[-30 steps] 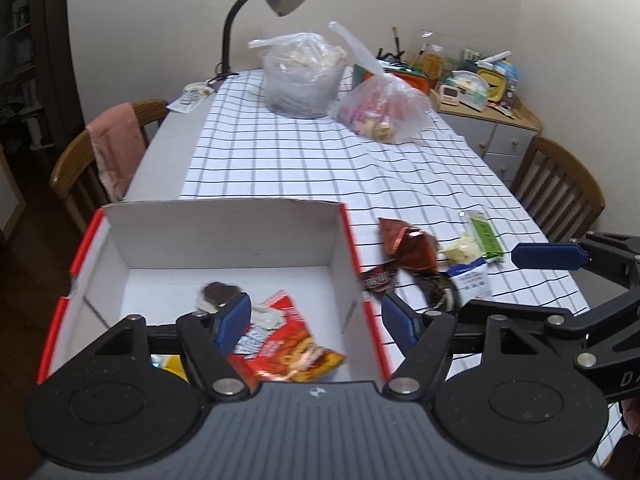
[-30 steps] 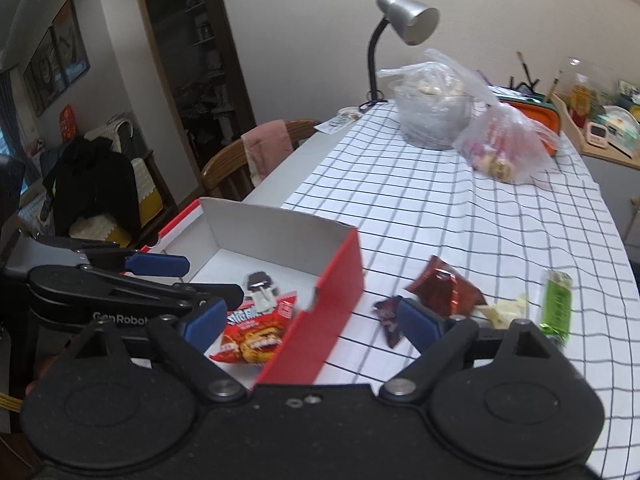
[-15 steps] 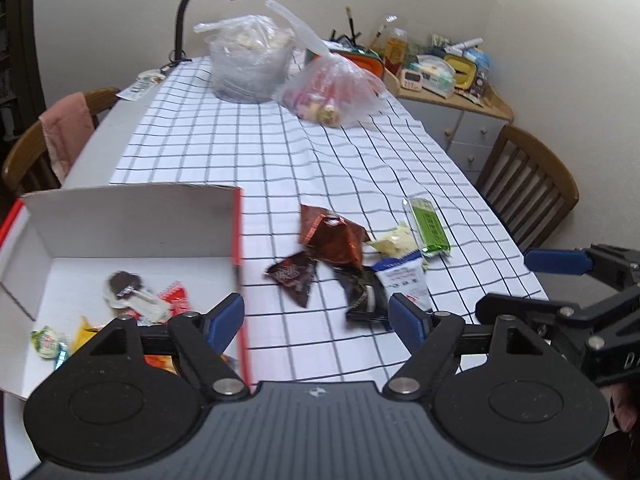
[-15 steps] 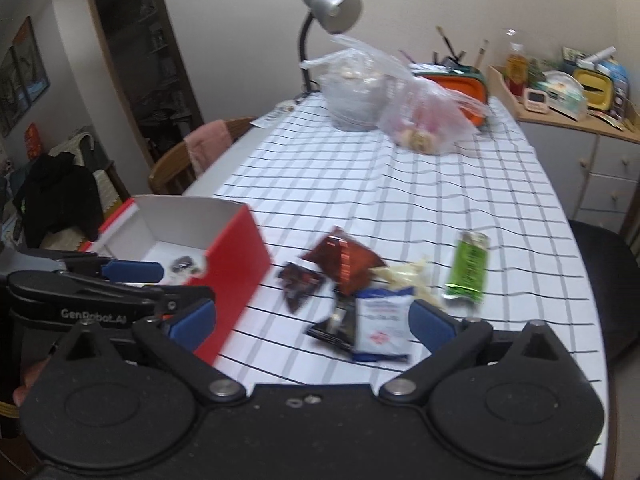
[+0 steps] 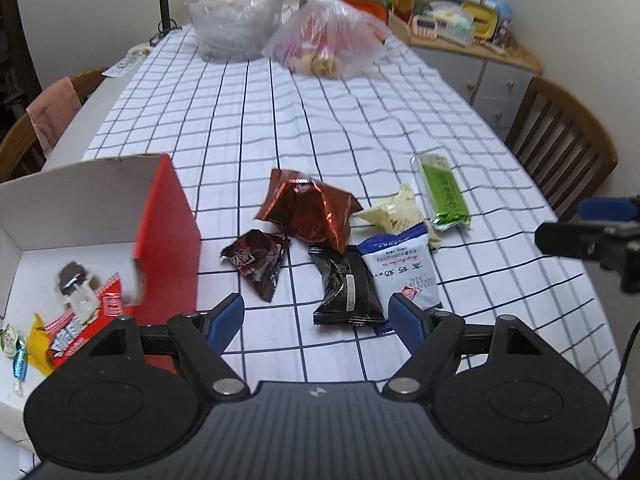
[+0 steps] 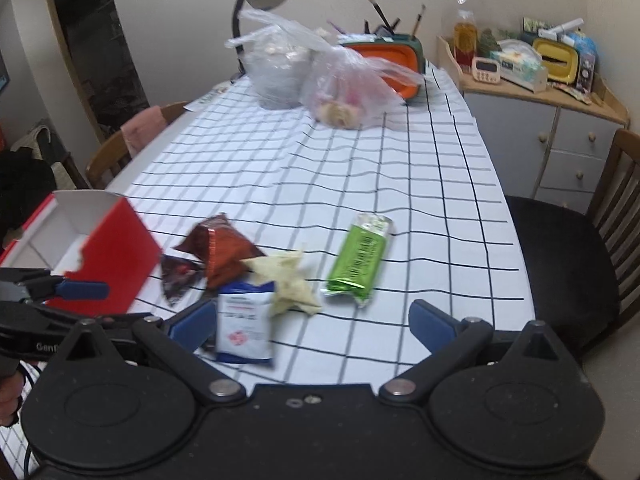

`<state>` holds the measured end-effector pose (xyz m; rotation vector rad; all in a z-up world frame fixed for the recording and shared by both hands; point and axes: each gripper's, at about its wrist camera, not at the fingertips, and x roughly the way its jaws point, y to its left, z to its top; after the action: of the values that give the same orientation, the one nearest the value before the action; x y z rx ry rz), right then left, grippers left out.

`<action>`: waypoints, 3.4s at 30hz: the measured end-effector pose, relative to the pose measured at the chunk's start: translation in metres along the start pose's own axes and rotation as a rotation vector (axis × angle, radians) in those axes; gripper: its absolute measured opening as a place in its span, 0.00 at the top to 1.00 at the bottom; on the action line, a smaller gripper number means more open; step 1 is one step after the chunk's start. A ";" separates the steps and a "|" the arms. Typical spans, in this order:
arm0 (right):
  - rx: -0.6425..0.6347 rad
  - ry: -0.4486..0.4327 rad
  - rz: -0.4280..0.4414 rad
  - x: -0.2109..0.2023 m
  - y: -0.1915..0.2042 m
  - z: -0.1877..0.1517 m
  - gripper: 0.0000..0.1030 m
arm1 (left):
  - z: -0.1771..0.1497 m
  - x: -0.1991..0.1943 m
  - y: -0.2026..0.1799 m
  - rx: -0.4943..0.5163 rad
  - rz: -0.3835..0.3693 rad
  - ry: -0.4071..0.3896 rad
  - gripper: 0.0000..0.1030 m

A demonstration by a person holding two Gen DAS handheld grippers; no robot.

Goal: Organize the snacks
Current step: 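Move both tools back over the snack pile, then grasp the dark chocolate bar with the left tool while the right tool grasps the green packet, then carry both snacks into the box and open both tools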

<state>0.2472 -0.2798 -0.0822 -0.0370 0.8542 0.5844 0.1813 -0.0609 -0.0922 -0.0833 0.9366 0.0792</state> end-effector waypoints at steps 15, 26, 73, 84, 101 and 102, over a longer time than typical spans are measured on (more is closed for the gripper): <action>0.071 0.062 -0.089 0.075 -0.042 0.025 0.00 | 0.005 0.061 -0.016 0.010 0.101 0.089 0.23; 0.030 0.121 -0.140 0.126 -0.037 0.033 0.03 | 0.013 0.083 -0.028 0.026 0.121 0.122 0.23; 0.003 0.057 -0.126 0.074 -0.018 0.012 0.60 | 0.007 0.052 -0.018 -0.012 0.065 0.121 0.70; 0.020 0.024 -0.063 0.014 0.026 0.000 0.60 | -0.001 -0.007 0.000 -0.015 -0.038 0.063 0.70; -0.049 -0.037 -0.018 -0.026 0.125 0.016 0.60 | 0.000 -0.080 0.078 -0.032 -0.067 -0.044 0.70; -0.053 -0.040 -0.013 -0.026 0.131 0.017 0.60 | 0.000 -0.081 0.085 -0.036 -0.063 -0.049 0.70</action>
<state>0.1802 -0.1770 -0.0260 -0.0786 0.7993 0.5942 0.1245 0.0208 -0.0295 -0.1433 0.8835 0.0397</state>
